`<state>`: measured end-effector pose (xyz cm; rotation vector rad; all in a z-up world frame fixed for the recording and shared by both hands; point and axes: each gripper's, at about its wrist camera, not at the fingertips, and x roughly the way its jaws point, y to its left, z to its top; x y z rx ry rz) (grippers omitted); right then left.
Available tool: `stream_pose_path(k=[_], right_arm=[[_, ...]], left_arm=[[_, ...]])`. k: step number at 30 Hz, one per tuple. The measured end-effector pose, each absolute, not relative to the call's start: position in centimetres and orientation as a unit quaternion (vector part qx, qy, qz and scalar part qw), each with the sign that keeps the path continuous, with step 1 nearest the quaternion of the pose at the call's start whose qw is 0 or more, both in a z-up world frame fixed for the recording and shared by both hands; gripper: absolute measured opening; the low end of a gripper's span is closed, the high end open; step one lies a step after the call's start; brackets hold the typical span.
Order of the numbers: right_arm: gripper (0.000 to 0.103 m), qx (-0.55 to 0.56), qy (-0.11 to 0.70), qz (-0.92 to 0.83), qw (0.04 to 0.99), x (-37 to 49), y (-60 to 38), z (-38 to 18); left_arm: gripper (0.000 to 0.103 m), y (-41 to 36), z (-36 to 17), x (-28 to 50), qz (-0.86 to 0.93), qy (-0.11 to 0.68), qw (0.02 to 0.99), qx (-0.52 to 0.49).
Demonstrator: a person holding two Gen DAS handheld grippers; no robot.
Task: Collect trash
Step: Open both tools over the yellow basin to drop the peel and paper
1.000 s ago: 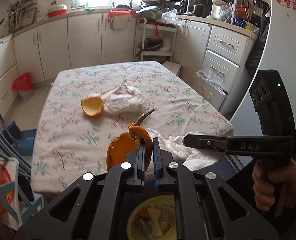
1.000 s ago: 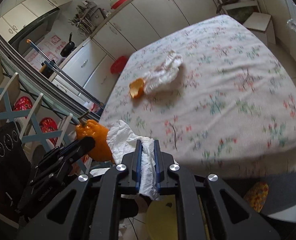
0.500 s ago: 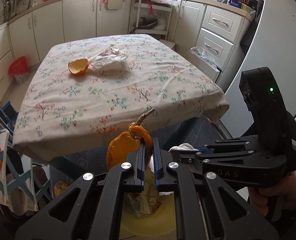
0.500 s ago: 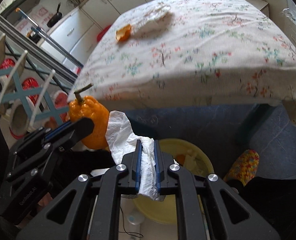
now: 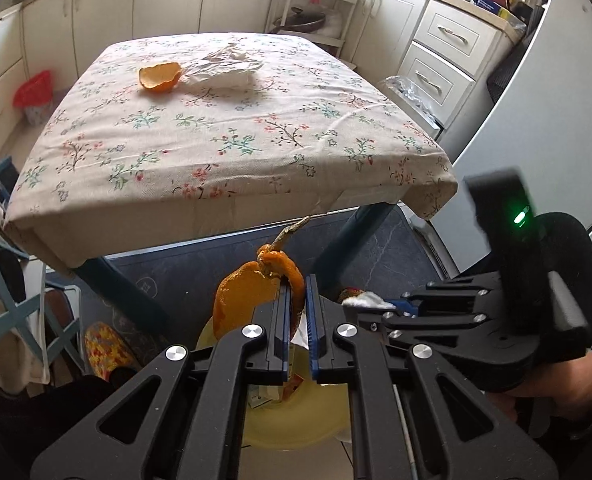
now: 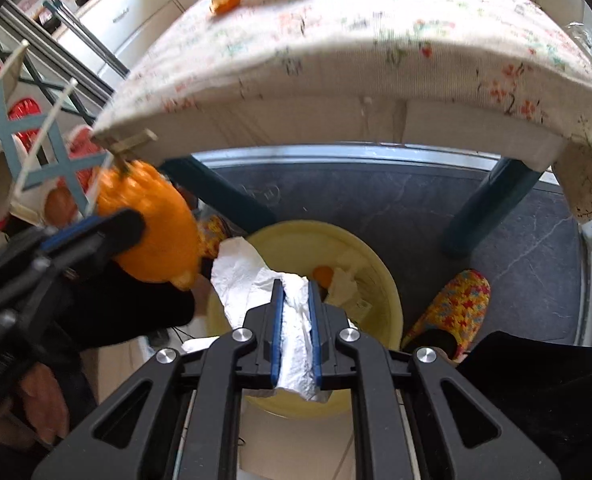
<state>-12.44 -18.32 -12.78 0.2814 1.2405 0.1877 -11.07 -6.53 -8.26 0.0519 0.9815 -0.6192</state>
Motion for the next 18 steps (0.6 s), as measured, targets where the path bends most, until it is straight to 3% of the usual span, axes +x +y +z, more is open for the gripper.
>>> stream_pose_path(k=[3,6,11,13,18], right_arm=[[0.015,0.113,0.603,0.082,0.785,-12.4,-17.7,-14.2],[0.038,0.094,0.617,0.074,0.778,-12.5,-17.2,-15.0],[0.043,0.117,0.598,0.057,0.791,-12.7,-18.4,-14.2],[0.050,0.143,0.582,0.040,0.800,-12.7,-19.5,-13.5],[0.052,0.219,0.515,0.006,0.829,-13.0,-22.7,-11.1]], left_arm=[[0.006,-6.2,-8.2,-11.2,-0.291,0.464,0.837,0.019],[0.007,-6.2,-8.2,-11.4,-0.292,0.465,0.835,0.017],[0.007,-6.4,-8.6,-11.4,-0.296,0.471,0.831,0.020],[0.007,-6.5,-8.8,-11.3,-0.297,0.475,0.828,0.020],[0.007,-7.2,-10.6,-11.2,-0.305,0.512,0.803,0.026]])
